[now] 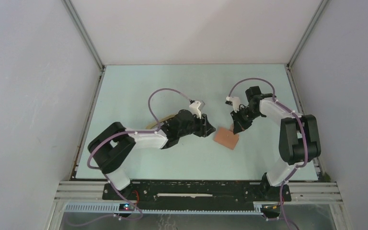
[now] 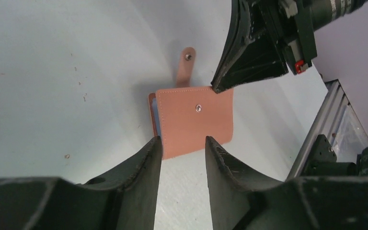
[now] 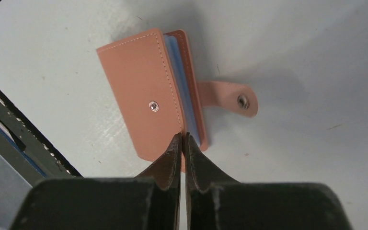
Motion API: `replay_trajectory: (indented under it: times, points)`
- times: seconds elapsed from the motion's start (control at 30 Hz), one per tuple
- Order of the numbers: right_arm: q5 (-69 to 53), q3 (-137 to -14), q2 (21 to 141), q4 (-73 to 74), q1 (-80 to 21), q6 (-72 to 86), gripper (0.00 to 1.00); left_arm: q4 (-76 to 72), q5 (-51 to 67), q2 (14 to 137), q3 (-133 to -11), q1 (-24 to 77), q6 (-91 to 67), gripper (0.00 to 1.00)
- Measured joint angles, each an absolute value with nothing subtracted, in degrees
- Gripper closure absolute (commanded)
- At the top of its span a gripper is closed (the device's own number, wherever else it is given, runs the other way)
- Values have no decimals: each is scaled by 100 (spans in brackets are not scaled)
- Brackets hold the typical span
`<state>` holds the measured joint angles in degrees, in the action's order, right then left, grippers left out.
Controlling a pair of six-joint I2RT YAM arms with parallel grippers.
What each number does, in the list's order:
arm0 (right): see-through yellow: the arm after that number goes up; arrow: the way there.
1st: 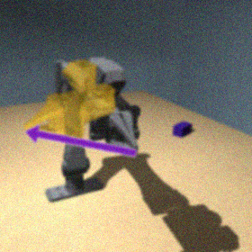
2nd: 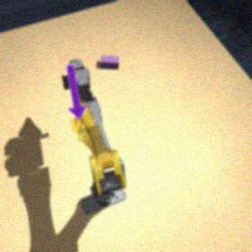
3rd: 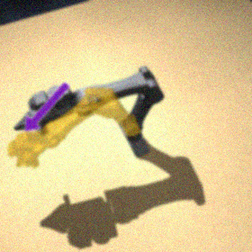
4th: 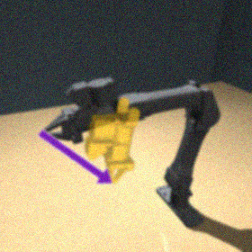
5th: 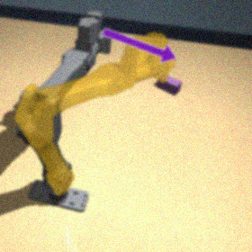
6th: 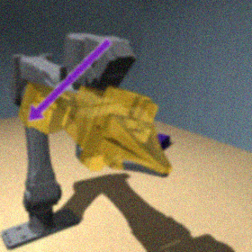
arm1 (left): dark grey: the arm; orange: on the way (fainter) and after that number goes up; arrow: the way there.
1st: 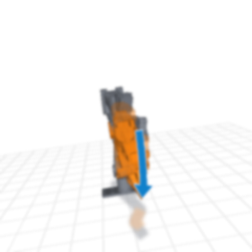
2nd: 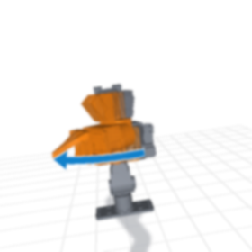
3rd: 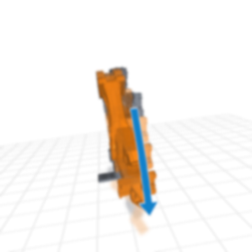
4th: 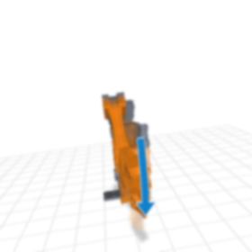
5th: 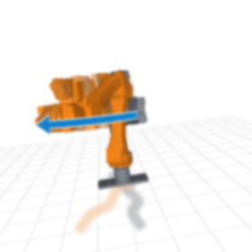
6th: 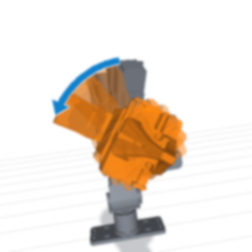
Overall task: Put the credit cards into the card holder
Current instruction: Close the card holder at the center of the board.
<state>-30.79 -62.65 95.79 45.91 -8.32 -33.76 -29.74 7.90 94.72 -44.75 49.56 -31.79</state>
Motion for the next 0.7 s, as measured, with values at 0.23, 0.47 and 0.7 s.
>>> replay_trajectory:
  times: [0.23, 0.47, 0.7]
  points:
    - [-2967, -6248, 10029, 4713, -832, -3406, 94, -2687, 932, 10226, -4993, 4947, -3492, 56]
    - [-3094, -6143, 10042, 4877, -827, -3540, 83, -2292, 982, 10637, -5446, 4947, -3564, 57]
    - [-3227, -6117, 10047, 4998, -792, -3741, 63, -1922, 967, 11019, -5992, 4947, -3555, 69]
